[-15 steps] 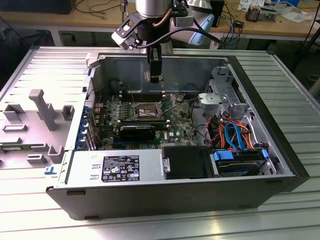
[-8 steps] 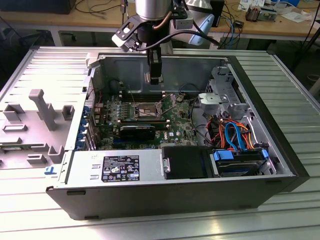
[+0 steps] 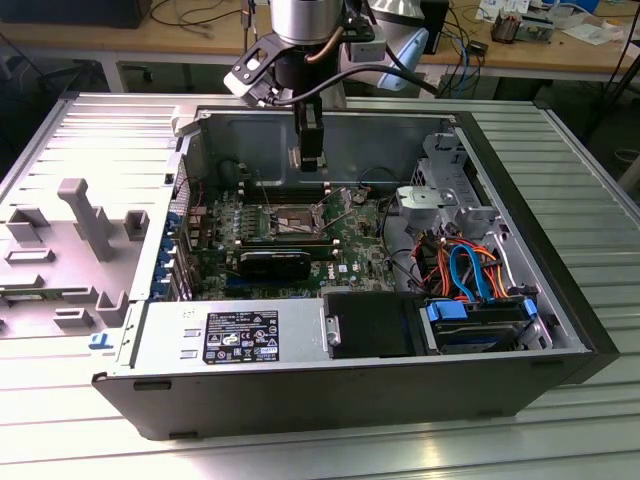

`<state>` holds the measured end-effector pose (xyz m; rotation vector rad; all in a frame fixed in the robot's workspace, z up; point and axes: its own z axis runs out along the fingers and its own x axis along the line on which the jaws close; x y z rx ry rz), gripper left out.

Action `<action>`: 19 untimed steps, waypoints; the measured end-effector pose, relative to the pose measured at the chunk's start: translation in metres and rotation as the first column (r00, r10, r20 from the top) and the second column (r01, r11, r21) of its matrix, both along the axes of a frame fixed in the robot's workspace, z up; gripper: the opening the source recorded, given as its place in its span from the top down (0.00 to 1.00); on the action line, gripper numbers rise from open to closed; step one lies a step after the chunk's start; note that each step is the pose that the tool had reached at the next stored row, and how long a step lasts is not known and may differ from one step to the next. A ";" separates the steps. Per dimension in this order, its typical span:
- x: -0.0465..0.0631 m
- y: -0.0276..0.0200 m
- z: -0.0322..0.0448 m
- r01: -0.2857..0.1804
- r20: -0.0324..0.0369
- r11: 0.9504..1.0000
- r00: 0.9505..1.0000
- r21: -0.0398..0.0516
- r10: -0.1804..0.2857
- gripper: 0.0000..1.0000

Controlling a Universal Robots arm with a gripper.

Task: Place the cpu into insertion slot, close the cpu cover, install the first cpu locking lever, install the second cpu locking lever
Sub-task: 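Place the cpu into insertion slot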

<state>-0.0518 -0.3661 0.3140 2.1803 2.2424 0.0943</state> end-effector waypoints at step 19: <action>-0.001 0.0000 -0.0137 0.009 0.018 1.000 1.000 0.000 -0.009 0.45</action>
